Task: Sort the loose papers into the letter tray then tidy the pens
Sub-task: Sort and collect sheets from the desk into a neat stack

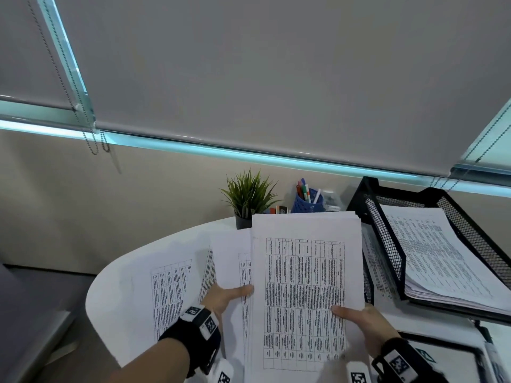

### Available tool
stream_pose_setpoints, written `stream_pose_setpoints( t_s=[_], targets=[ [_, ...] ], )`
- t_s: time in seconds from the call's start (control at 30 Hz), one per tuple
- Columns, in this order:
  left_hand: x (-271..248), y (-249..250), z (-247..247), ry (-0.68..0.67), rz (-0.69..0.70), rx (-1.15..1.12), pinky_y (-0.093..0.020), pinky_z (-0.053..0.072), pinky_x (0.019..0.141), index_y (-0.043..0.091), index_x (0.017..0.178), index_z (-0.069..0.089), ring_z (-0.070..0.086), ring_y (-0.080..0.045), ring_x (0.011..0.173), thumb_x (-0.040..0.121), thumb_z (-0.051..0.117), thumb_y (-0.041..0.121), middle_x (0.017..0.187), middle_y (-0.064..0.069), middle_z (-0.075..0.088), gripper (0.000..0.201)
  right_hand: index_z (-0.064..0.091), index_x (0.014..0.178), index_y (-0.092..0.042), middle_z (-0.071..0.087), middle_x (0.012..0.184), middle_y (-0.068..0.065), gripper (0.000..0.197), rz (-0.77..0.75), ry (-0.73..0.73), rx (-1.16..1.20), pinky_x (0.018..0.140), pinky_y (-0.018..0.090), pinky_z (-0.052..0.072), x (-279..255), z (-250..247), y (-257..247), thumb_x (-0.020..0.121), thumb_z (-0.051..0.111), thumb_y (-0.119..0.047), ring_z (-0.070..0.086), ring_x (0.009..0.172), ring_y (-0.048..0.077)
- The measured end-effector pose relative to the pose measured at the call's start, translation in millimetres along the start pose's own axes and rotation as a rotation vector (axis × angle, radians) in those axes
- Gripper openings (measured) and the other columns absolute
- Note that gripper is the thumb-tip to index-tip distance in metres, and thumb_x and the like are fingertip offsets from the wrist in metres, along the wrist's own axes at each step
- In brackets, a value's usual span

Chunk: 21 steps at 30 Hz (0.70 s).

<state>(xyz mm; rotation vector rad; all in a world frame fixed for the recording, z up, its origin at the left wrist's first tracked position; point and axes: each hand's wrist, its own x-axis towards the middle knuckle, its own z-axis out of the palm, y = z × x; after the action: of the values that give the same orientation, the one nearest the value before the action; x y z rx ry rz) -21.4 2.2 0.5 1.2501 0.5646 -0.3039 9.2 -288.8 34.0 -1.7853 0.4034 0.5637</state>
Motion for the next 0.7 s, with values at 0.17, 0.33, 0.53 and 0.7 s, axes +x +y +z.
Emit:
stream_pose_setpoints(
  t_s=[0.17,0.33,0.53,0.7],
  targets=[
    [3,19,8,-0.015,0.122,-0.005,-0.039,0.035,0.103,0.006,0.112,0.064,0.055,-0.026,0.118,0.029,0.094,0.038,0.111,-0.005,0.068,0.094,0.045,0.127,-0.002,0.057,0.128,0.013,0.113,-0.081,-0.065,0.038,0.110,0.047,0.029,-9,14,-9,0.034,0.094,-0.045,0.050,0.119,0.031],
    [-9,60,20,-0.084,0.311,-0.039,-0.026,0.048,0.082,0.018,0.090,0.068,0.068,-0.010,0.089,0.059,0.083,0.007,0.088,0.004,0.075,0.036,0.051,0.120,-0.018,0.064,0.110,-0.004,0.059,-0.404,-0.005,0.114,0.108,0.045,0.034,-22,24,-34,0.070,0.080,-0.029,0.055,0.114,0.019],
    [-32,113,23,-0.116,0.551,-0.076,-0.031,0.053,0.082,0.016,0.087,0.068,0.070,-0.015,0.086,0.059,0.079,0.003,0.086,-0.001,0.075,0.033,0.051,0.129,-0.035,0.064,0.123,-0.001,0.065,-0.690,0.113,0.271,0.093,0.043,0.049,-36,26,-68,0.074,0.074,-0.010,0.063,0.110,0.017],
    [-35,108,21,-0.117,0.565,0.030,-0.033,0.057,0.075,0.015,0.086,0.068,0.072,-0.019,0.083,0.052,0.088,0.008,0.084,-0.006,0.075,0.040,0.067,0.101,-0.012,0.074,0.097,0.003,0.036,-0.635,0.100,0.269,0.091,0.044,0.051,-43,31,-72,0.067,0.076,-0.012,0.071,0.090,0.014]
  ],
)
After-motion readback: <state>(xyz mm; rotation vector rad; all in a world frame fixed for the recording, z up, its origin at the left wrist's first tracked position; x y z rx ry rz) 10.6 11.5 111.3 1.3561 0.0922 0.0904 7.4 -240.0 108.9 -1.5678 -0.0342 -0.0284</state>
